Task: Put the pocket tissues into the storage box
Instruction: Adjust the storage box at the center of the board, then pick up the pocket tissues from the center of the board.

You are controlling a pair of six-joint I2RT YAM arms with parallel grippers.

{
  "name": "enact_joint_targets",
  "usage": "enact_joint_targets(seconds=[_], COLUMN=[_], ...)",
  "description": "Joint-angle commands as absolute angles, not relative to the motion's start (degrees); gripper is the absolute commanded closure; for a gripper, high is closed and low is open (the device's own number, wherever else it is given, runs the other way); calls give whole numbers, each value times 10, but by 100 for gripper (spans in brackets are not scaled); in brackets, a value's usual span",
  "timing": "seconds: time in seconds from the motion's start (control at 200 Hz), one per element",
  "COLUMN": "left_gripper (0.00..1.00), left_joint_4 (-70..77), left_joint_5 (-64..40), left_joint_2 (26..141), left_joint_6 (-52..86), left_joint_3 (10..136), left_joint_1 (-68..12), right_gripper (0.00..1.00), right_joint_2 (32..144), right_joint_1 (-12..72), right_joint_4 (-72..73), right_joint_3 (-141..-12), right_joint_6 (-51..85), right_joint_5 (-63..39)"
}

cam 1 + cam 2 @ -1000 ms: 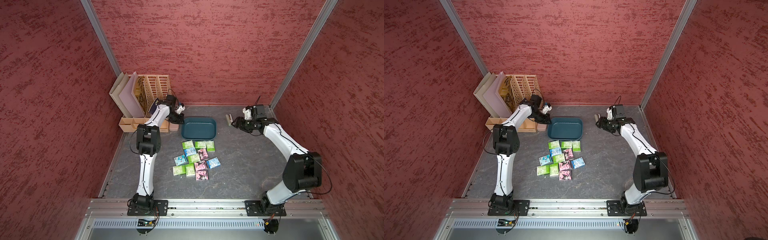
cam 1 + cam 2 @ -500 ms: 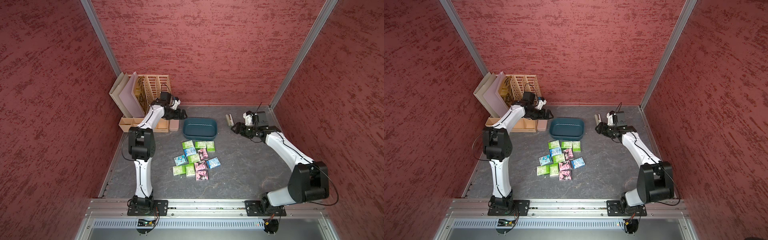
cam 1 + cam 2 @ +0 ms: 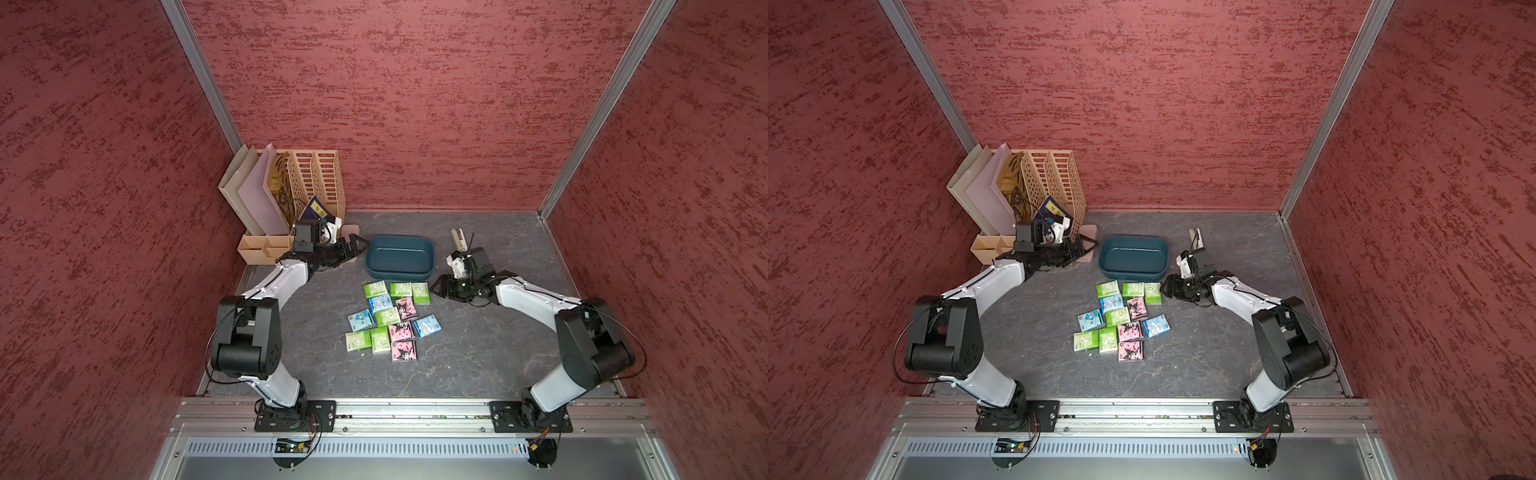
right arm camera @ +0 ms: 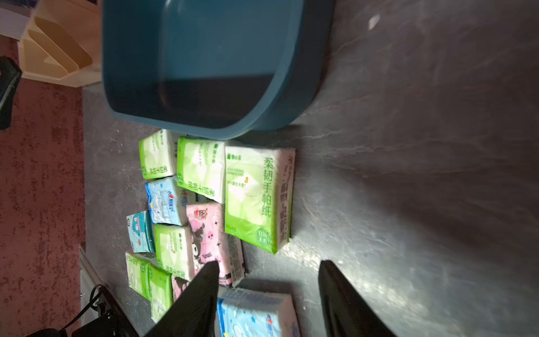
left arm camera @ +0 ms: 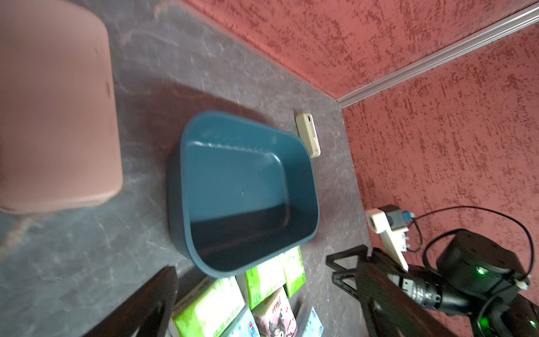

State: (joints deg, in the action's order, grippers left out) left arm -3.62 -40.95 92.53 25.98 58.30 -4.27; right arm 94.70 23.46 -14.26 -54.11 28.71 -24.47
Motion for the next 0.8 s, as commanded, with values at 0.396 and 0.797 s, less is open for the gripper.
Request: enact_joint_targets(seconds=[0.396, 0.797], left_gripper=[0, 0], left_joint_4=[54, 20], left_joint_5=[-435, -427], left_joint_2=[897, 891], left_joint_6=[276, 257], left_joint_3=[556, 573], left_joint_1=[-47, -45], right_gripper=[54, 71], right_joint_2=[1045, 1065], right_joint_1=[263, 265], right_joint_4=[-131, -142], right_joint_3=[-615, -618], right_joint_6=[306, 301], right_joint_5=[-204, -205])
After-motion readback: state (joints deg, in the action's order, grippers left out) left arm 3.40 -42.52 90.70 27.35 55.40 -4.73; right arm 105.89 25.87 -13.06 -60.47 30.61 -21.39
